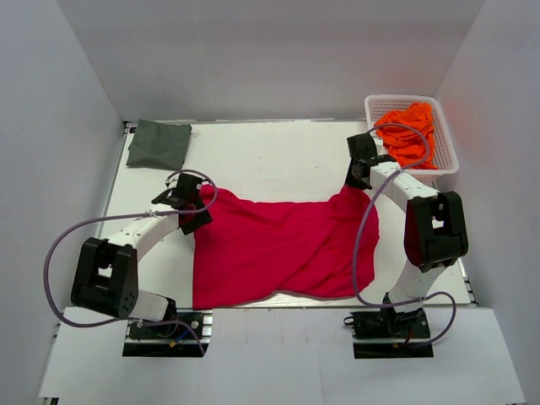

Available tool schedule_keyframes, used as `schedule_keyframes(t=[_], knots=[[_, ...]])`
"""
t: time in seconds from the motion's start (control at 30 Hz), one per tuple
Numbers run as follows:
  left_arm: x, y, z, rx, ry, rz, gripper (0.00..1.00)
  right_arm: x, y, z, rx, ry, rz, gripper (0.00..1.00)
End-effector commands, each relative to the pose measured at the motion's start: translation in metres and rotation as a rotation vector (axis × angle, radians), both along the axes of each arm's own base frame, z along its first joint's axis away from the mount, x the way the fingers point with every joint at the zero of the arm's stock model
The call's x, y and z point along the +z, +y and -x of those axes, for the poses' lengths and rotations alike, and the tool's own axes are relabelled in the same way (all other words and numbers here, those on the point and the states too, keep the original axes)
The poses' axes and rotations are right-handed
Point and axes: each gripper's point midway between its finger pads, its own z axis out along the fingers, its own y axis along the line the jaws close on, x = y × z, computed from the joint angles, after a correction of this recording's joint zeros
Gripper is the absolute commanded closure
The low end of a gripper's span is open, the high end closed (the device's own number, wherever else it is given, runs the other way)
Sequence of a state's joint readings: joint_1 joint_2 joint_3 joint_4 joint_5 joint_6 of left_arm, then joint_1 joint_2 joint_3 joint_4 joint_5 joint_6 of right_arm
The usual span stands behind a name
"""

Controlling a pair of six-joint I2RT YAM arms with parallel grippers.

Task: Fold and stack the t-shirts
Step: Flatten out the tshirt

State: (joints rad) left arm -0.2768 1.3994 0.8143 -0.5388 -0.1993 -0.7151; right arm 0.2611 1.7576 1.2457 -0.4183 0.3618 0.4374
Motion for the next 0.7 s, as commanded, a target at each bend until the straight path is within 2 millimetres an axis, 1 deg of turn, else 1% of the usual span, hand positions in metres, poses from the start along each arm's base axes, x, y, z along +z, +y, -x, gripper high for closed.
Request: schedule_keyframes(t=[0.0,0.03,0.07,0.1,0.23,0.37,0.4,0.43,0.5,0.53,0.57,0.67], knots=[[-0.003,0.001,-0.004,0.008,-0.015,-0.003,0.45,0.018,-0.003,-0.004,-0.005,-0.033,-0.005,1.00],[-0.009,0.001,-0.004,0.008,-0.009,-0.004,0.44,0.017,-0.004,-0.003,-0.008,-0.030,0.001,1.00],[-0.011,0.000,-0.006,0.008,-0.011,-0.004,0.44,0.019,-0.006,-0.003,-0.015,-0.032,0.003,1.00],[-0.013,0.002,-0.005,0.012,-0.013,-0.012,0.44,0.019,-0.004,-0.003,-0.002,-0.034,0.009,1.00],[-0.011,0.001,-0.014,0.017,-0.053,-0.008,0.44,0.022,-0.008,-0.003,-0.010,-0.035,0.024,1.00],[-0.019,0.004,-0.011,0.012,-0.036,-0.027,0.44,0.020,-0.009,0.000,-0.013,-0.022,0.029,1.00],[-0.022,0.004,-0.012,0.012,-0.030,-0.029,0.44,0.021,-0.010,-0.001,-0.014,-0.025,0.033,1.00],[-0.028,0.003,-0.008,0.007,-0.009,-0.027,0.44,0.022,-0.011,-0.002,-0.022,-0.031,0.033,1.00],[-0.028,0.001,-0.010,0.003,-0.017,-0.016,0.44,0.024,-0.011,-0.002,-0.016,-0.030,0.037,1.00],[-0.033,0.002,-0.006,0.003,0.001,-0.021,0.44,0.026,-0.011,-0.004,-0.018,-0.034,0.037,1.00],[-0.034,0.003,-0.004,0.002,0.011,-0.024,0.44,0.027,-0.012,-0.004,-0.019,-0.033,0.036,1.00],[-0.031,0.004,-0.005,0.008,0.000,-0.031,0.44,0.029,-0.011,-0.005,-0.017,-0.038,0.034,1.00]])
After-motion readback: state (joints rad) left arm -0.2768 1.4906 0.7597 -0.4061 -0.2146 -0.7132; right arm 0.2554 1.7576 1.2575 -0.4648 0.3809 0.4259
